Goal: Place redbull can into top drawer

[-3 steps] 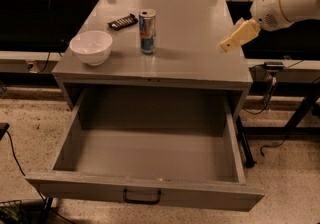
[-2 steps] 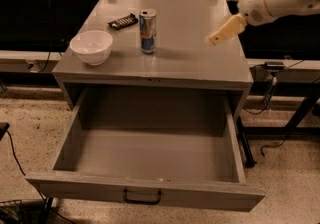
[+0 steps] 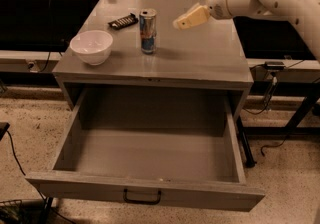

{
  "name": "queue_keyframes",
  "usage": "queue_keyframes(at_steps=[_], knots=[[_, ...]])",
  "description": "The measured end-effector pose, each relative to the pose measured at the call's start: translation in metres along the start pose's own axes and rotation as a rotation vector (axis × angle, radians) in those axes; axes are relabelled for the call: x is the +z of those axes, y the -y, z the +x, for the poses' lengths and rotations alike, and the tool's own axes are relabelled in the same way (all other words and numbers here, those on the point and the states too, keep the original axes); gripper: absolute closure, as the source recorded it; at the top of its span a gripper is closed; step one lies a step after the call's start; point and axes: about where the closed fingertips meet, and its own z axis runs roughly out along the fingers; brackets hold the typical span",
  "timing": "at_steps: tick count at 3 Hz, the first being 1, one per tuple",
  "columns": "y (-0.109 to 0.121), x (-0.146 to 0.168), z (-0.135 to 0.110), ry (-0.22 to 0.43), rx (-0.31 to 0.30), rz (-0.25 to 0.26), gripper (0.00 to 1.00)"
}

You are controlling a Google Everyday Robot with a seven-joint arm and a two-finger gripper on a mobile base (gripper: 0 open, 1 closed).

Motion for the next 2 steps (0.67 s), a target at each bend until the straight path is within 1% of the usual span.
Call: queue_keyframes(at_steps=[1, 2], knots=[[-0.0128, 0.0496, -0.0031, 0.076, 0.106, -0.012, 0.00], [-0.0136, 0.0575, -0.0026, 0.088, 0.123, -0.009, 0.00]])
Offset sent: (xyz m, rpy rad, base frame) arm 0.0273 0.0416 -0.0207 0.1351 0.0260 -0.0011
